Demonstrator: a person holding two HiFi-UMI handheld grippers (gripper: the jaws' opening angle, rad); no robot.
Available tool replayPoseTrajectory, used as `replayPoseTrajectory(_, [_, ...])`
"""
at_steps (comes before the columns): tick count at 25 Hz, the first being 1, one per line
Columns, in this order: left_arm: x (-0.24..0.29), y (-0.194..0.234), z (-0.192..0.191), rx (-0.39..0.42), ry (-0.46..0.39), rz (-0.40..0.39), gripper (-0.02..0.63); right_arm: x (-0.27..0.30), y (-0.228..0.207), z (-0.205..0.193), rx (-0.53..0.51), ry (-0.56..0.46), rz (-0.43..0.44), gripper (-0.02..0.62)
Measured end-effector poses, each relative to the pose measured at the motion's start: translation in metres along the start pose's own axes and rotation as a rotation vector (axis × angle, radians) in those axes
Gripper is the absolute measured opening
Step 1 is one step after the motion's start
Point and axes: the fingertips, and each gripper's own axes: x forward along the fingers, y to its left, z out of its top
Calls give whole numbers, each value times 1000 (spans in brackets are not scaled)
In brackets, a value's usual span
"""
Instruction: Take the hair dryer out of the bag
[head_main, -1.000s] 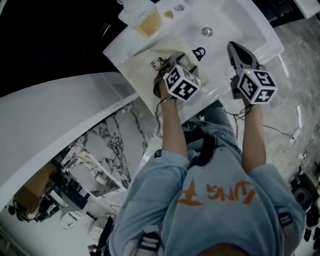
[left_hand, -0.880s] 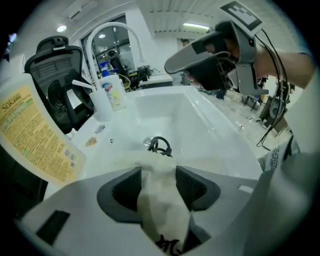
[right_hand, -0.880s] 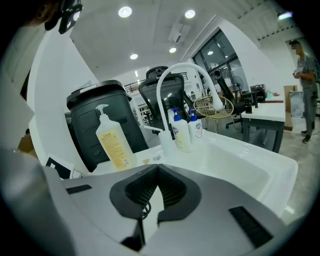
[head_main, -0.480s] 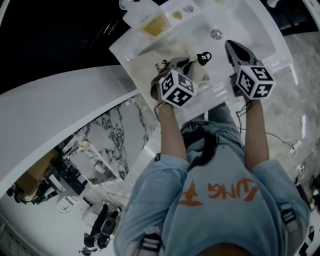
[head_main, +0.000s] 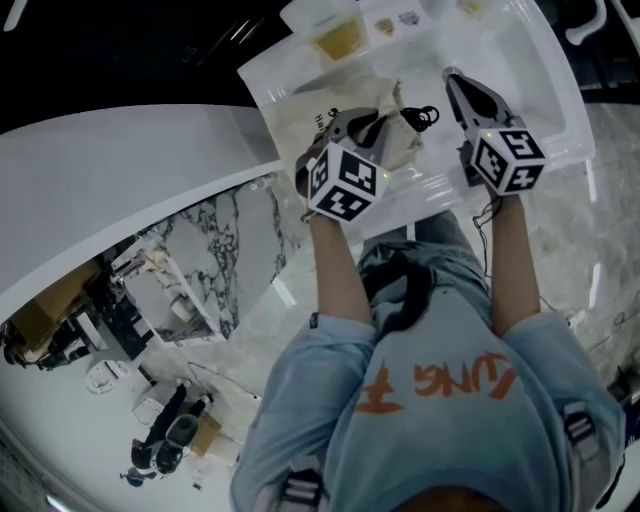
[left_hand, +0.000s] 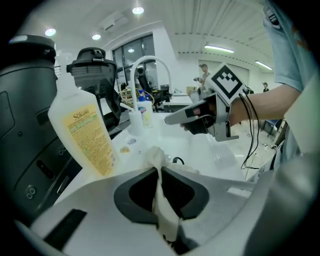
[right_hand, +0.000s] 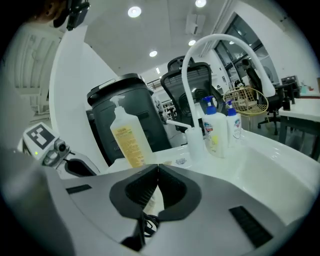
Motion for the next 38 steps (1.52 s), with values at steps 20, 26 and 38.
replayPoseTrajectory(20, [-44,-2,-13,-154,-139,61,21,54,96,-125,-657,608,527,266])
replayPoseTrajectory(26, [-42,-6,-19,-193,-139,69,21,63,98,-158,-808,791,637,331])
replayPoseTrajectory(38, [-63,-5,-60,-448,-181,51,81,86,92,-181,-886,939,603,333])
